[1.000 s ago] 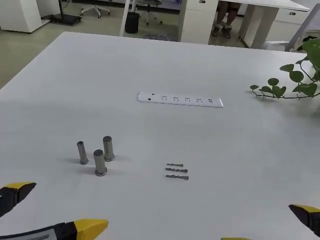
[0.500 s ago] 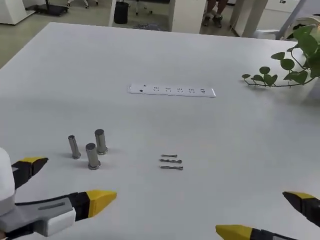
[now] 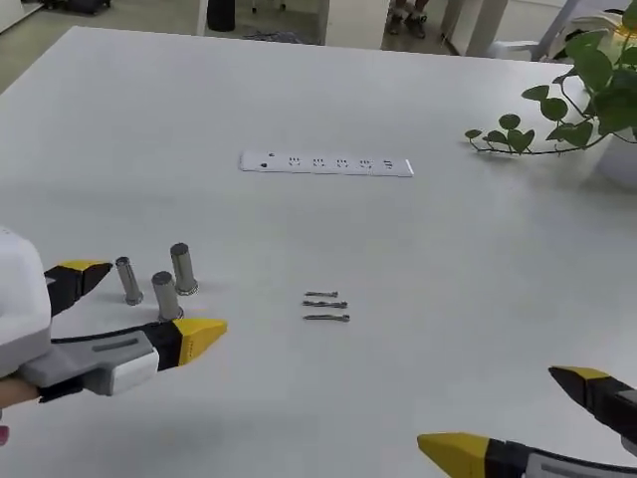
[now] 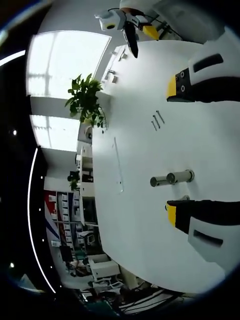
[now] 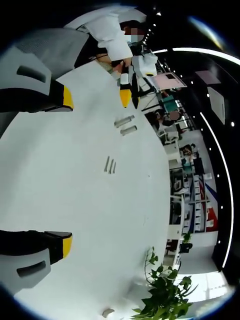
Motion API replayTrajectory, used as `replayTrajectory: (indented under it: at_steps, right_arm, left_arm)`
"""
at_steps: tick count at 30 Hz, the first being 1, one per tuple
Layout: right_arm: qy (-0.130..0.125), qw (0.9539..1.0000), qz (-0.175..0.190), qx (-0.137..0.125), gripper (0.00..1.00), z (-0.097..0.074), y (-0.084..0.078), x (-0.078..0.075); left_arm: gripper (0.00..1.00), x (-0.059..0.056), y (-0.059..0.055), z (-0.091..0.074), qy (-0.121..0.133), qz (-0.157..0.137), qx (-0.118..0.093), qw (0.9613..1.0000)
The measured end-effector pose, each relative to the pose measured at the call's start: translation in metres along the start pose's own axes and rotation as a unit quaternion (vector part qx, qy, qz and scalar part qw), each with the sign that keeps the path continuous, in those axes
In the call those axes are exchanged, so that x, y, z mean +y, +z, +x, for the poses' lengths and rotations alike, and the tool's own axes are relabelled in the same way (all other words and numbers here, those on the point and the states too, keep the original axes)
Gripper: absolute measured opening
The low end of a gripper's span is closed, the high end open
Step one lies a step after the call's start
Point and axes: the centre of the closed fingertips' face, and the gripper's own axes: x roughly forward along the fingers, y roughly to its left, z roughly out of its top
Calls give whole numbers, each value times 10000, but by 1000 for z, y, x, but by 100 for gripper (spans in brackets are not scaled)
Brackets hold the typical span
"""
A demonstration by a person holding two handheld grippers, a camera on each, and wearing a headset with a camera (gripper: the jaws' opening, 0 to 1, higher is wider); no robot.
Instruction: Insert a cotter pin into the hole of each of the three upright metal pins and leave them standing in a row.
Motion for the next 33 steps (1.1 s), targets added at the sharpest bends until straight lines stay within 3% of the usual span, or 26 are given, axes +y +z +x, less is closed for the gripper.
replayTrajectory:
  at_steps: [6,22,33]
  right_arm:
    - [13,10000,-42,73,97,2,-2,0]
    - [56,9999,29,154,97,2,-8,2]
    - [59,9998,67,180,96,2,-9,2]
  left_arm:
    - [67,8,-2,12,34,-45,6,10000]
    - [43,32,-24,41,215,46,336,9992]
    - [22,42,-32,49,285,-12,465,9985]
